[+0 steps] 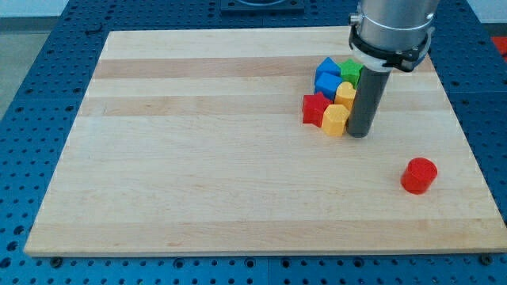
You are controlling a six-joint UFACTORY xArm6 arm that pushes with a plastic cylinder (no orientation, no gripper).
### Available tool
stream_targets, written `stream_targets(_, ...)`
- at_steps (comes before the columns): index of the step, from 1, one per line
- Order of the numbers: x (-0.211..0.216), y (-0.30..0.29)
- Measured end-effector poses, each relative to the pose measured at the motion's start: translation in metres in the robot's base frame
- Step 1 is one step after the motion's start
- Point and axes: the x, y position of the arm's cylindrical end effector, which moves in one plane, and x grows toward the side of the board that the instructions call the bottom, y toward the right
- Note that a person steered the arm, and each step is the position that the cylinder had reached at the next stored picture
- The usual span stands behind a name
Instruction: Slide the red circle towards the up
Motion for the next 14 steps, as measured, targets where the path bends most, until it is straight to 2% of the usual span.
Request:
stream_targets(2,0.010,0.065)
stream_targets(4,0.074,0.110)
stream_targets(5,0.086,0.125)
stream_targets(7,0.116,0.107)
stream_targets(9,0.099,0.085)
stream_targets(12,0.089,-0.006)
stream_targets(14,0.089,-0.030)
